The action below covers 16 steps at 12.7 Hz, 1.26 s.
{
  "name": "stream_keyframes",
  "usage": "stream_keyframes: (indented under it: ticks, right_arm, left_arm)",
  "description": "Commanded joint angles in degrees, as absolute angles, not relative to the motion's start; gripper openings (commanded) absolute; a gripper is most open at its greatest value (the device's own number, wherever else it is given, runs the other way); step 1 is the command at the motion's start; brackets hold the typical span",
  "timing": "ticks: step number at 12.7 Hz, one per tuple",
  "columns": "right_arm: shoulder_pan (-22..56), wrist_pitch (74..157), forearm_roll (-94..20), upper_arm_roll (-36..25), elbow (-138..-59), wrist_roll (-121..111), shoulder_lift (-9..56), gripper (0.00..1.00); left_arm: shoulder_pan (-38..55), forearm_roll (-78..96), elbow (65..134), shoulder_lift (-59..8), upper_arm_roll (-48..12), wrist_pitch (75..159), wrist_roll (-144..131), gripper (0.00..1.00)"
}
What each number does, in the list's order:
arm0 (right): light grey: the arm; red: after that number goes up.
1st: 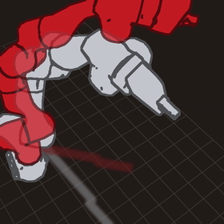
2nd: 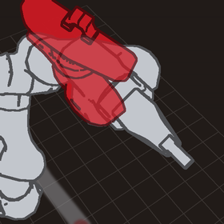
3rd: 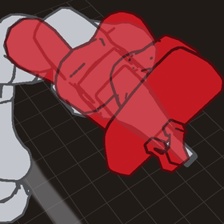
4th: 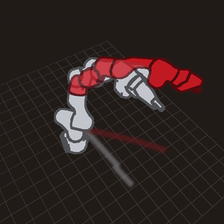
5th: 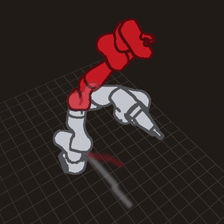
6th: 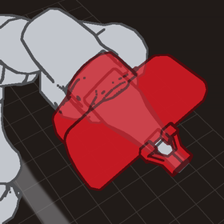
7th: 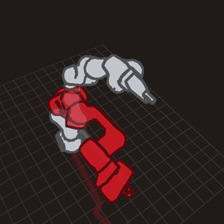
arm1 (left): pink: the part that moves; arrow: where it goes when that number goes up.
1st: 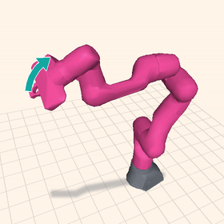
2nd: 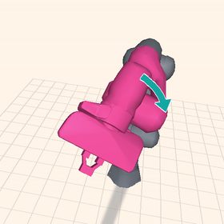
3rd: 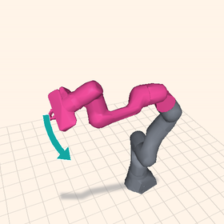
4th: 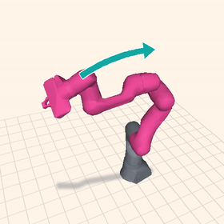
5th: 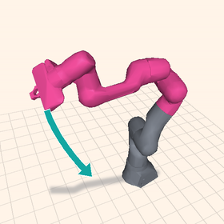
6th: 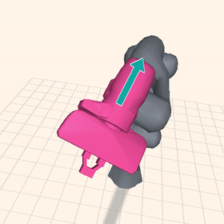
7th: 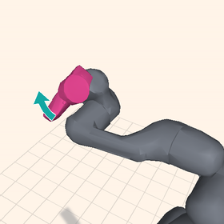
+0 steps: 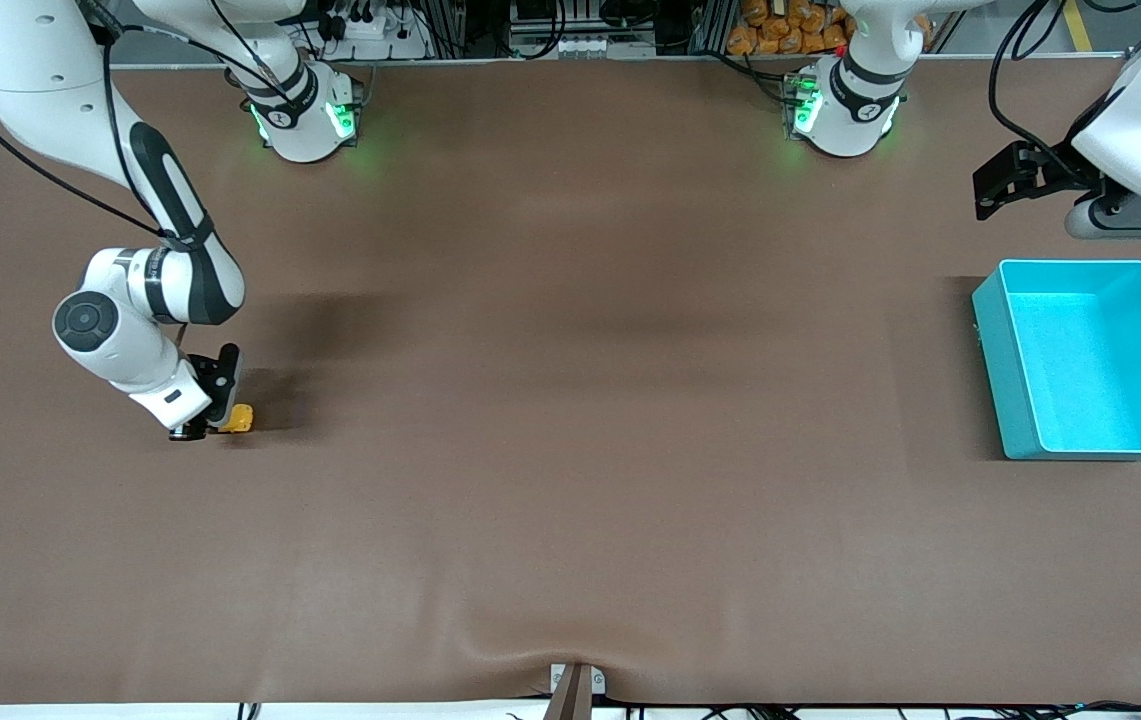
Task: Wind and store yellow beetle car
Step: 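Press the car down and drag it backward with the right gripper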
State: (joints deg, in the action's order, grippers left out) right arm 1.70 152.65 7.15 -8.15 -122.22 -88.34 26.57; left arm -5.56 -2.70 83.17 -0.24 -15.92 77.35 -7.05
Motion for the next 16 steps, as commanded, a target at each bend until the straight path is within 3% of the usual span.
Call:
stream_keyframes:
  ticks: [1, 16]
  right_arm:
    - [-1.14, 154.78, 8.26, -7.73, -120.94, -90.0, 33.93, 0.23]
    - [-5.62, 154.78, 8.09, -7.56, -119.53, -94.47, 35.51, 0.22]
  left_arm:
    - [-5.45, -3.78, 83.23, 0.18, -16.08, 77.08, -7.82, 1.0]
    - [-5.45, -3.69, 83.15, -0.26, -16.08, 77.52, -7.73, 1.0]
